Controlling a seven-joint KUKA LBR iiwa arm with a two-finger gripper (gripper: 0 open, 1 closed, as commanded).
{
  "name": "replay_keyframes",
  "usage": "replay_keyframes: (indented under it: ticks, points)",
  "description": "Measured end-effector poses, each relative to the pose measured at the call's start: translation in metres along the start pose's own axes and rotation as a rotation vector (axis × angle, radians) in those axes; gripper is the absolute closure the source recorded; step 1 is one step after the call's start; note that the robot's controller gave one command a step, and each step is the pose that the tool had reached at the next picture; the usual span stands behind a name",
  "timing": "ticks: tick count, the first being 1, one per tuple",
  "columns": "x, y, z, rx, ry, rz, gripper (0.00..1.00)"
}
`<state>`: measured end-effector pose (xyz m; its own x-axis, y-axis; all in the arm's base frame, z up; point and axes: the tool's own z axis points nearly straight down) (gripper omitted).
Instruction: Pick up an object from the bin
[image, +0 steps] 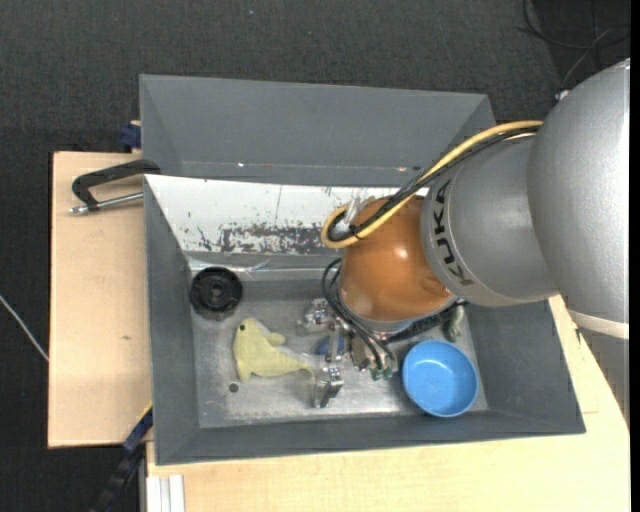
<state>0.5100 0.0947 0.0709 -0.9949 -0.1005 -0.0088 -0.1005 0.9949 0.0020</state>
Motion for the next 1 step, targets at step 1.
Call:
replay_keyframes:
  ticks: [1]
  points:
    - [-0.0007, 0.0014, -0.0021, -0.001, 0.004, -0.001, 1.0]
